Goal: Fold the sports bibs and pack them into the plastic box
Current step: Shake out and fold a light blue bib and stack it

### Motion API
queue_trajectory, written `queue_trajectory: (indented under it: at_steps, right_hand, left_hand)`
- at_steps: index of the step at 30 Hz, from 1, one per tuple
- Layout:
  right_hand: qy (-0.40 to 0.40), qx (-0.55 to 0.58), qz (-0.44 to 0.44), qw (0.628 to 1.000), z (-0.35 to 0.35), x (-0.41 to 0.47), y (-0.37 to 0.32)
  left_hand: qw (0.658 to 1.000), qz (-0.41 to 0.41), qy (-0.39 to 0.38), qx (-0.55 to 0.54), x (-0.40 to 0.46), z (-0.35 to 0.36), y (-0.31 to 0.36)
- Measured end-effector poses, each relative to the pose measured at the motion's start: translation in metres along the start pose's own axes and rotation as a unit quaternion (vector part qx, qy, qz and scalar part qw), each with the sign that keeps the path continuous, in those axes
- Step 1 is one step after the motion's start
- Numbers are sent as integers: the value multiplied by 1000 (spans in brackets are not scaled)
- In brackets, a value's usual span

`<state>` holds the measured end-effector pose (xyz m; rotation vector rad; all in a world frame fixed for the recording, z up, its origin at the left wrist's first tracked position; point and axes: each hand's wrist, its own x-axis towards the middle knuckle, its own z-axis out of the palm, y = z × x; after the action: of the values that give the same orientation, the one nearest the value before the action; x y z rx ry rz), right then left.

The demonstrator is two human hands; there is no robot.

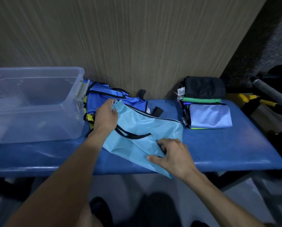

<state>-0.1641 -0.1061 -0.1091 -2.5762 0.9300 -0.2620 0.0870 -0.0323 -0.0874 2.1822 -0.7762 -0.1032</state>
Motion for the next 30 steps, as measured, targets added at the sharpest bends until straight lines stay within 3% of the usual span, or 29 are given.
queue_trajectory:
  at_steps: [2,4,7,10,12,15,19,21,23,25,26,28,30]
  right_hand:
    - [25,48,-16,998,7,-3,-3]
    - [30,77,-87,993,14,-9,-6]
    - [5,-7,-234,972,29,-21,-9]
    - [11,-80,-309,948,33,-28,-5]
    - [42,-38,-295,954,23,-29,-1]
    - [99,40,-204,973,6,-25,18]
    - [57,-68,-149,985,11,-22,28]
    - [26,-118,-178,977,21,-26,18]
    - [8,-147,-214,966,32,-30,9]
    - [-25,-169,-223,960,39,-31,6]
    - [-39,-170,-221,959,42,-31,6]
    - [-56,-142,-225,962,40,-29,5]
    - [-37,-98,-240,965,30,-27,4]
  left_hand:
    - [1000,-17,0,0,-1,0,0]
    - [1000,-22,-1,6,-1,-1,0]
    - [1000,-26,-1,5,0,-2,-1]
    - [1000,-30,-1,7,1,-4,-2]
    - [999,-33,0,1,0,-5,0]
    - [1000,-31,-1,0,1,-6,1]
    - [1000,-23,-10,4,4,-8,-3]
    - [998,22,-15,49,2,-7,-1]
    - [981,127,28,145,-6,-5,9]
    - [957,248,58,140,-20,1,29]
    - [946,303,32,111,-29,8,39]
    - [924,363,-96,77,-49,26,51]
    - [906,331,-236,121,-61,43,45]
